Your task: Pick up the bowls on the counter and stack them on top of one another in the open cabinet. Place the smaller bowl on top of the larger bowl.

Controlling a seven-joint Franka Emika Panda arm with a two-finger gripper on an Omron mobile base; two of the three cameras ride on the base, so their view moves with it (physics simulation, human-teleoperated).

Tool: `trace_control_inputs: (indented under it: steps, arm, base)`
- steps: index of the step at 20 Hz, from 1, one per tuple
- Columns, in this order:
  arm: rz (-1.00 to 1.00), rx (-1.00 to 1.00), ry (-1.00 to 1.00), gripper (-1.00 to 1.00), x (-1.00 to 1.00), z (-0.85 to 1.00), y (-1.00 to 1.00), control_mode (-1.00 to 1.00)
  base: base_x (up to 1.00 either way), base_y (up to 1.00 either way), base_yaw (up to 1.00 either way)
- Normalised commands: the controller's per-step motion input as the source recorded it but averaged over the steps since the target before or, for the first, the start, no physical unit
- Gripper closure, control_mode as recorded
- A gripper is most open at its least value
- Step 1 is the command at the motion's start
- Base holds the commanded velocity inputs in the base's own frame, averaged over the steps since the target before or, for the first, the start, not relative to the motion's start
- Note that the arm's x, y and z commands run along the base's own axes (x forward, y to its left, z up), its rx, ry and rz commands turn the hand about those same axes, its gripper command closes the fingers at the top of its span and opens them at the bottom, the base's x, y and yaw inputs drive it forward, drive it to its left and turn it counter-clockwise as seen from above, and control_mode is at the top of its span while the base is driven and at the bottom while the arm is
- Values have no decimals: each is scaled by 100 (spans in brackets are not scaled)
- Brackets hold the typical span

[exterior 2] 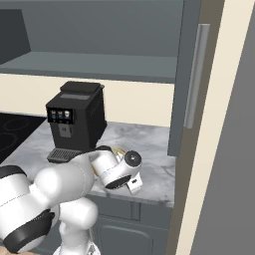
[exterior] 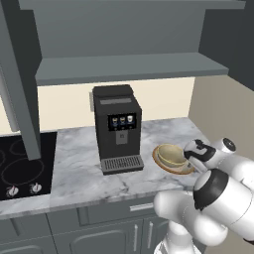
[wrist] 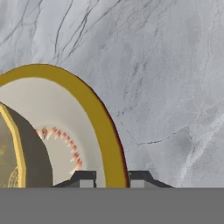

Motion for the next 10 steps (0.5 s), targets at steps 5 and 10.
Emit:
trace_control_inputs:
  steps: [5, 10]
  arm:
    - [4, -1, -9, 100, -6, 40, 0, -100]
    - [5, -1, -7, 100, -9, 55, 2, -100]
  base:
    - [0, 0, 0]
    - [0, 0, 0]
